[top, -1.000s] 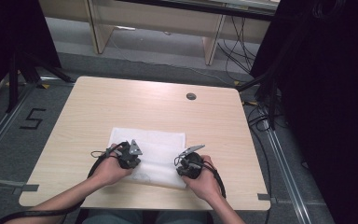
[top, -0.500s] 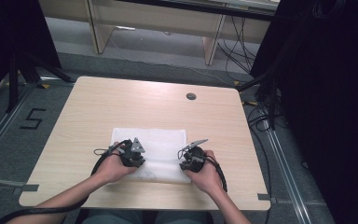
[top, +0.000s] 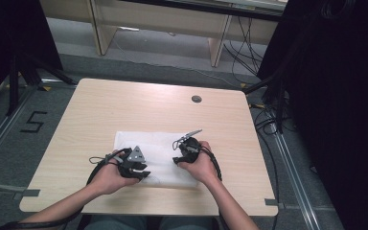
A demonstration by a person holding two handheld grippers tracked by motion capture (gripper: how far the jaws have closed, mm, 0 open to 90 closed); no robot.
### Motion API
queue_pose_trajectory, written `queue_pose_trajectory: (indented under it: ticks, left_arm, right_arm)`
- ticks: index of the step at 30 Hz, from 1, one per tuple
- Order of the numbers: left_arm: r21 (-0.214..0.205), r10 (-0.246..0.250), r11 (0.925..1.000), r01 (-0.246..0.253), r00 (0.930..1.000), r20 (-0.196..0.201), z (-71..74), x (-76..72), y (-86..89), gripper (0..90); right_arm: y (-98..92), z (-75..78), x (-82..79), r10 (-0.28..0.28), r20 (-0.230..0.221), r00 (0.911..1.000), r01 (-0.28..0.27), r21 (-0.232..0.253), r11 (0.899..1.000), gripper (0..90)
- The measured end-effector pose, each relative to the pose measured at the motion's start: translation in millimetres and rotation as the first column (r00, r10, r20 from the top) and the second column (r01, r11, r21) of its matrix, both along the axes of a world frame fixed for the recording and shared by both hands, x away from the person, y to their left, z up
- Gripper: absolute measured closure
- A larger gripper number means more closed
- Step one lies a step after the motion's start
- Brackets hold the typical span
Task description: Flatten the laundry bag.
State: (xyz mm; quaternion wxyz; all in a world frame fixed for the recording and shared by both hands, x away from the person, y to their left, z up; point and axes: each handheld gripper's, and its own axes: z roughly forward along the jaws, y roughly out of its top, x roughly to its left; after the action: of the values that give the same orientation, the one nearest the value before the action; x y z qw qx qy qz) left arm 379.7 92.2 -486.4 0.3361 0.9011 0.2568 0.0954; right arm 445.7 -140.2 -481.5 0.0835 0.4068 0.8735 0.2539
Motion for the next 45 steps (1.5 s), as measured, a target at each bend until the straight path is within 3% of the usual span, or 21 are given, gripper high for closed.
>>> queue_pose_trajectory:
  ticks: [8, 10, 14, 18, 20, 25, 26, 30, 32, 34, 39, 40, 41, 45]
  left_arm:
    - [0.045, -0.018, 0.9988, 0.019, 0.9998, -0.009, -11.5, 0.4, -8.7, 71.6]
    - [0.046, -0.014, 0.9988, 0.015, 0.9998, -0.012, -12.5, 0.0, -10.1, 72.2]
    - [0.043, -0.012, 0.999, 0.012, 0.9999, -0.012, -13.4, 0.0, -10.1, 72.6]
    - [0.05, -0.023, 0.9985, 0.023, 0.9997, -0.008, -13.1, 1.3, -9.0, 72.7]
    - [0.036, -0.011, 0.9993, 0.011, 0.9999, -0.009, -13.8, 0.9, -9.6, 72.8]
    - [0.043, -0.018, 0.9989, 0.018, 0.9998, -0.009, -13.5, 1.1, -9.4, 73.1]
    - [0.043, -0.018, 0.9989, 0.018, 0.9998, -0.009, -13.6, 1.1, -9.4, 73.2]
    - [0.04, -0.014, 0.9991, 0.015, 0.9999, -0.01, -13.8, 1.0, -9.7, 73.2]
    - [0.074, -0.041, 0.9964, 0.041, 0.9991, -0.007, -12.1, 2.2, -8.1, 73.2]
    - [0.04, -0.005, 0.9992, 0.005, 0.9999, -0.015, -14.1, 0.1, -10.2, 73.3]
    - [0.048, -0.001, 0.9989, 0.002, 1.0, -0.009, -14.0, 0.2, -10.7, 73.5]
    - [0.048, -0.001, 0.9988, 0.001, 0.9999, -0.01, -13.9, 0.2, -10.7, 73.5]
    - [0.05, 0.0, 0.9988, 0.001, 0.9999, -0.01, -13.8, 0.1, -11.0, 73.5]
    - [0.039, -0.004, 0.9992, 0.005, 0.9998, -0.018, -14.1, 0.0, -11.6, 73.6]
  right_arm:
    - [6.7, -6.7, 2.2, 0.011, 0.006, 0.9999, -0.011, -0.037, 0.999, 57.6]
    - [7.3, -5.6, 1.9, 0.035, 0.016, 0.9992, -0.034, -0.069, 0.997, 64.7]
    - [8.7, -4.9, 2.9, 0.047, 0.008, 0.9989, -0.046, -0.082, 0.996, 69.7]
    - [15.2, -3.9, 2.1, 0.1, 0.005, 0.995, -0.099, -0.104, 0.99, 86.6]
    - [18.2, -3.0, 0.5, 0.085, -0.012, 0.9963, -0.085, -0.119, 0.989, 90.0]
    - [17.7, -1.8, 4.1, 0.09, -0.016, 0.9958, -0.091, -0.118, 0.989, 88.6]
    - [17.5, 0.0, 4.3, 0.079, -0.03, 0.9964, -0.082, -0.11, 0.991, 84.4]
    - [12.3, 3.3, 12.9, 0.042, 0.031, 0.9986, -0.039, -0.092, 0.995, 59.4]
    - [9.7, 0.5, 17.0, 0.036, 0.033, 0.9988, -0.033, -0.083, 0.996, 52.6]
    - [8.9, -3.6, 19.1, 0.034, 0.003, 0.9994, -0.034, -0.092, 0.995, 48.8]
    - [8.0, -5.3, 19.6, 0.049, 0.0, 0.9988, -0.049, -0.087, 0.995, 53.8]
    - [8.7, -4.6, 18.1, 0.051, -0.006, 0.9987, -0.052, -0.094, 0.994, 58.5]
    - [9.9, -4.3, 17.0, 0.082, 0.0, 0.9966, -0.082, -0.093, 0.992, 68.8]
    - [17.1, -2.7, 12.7, 0.101, -0.005, 0.9949, -0.101, -0.126, 0.987, 80.2]
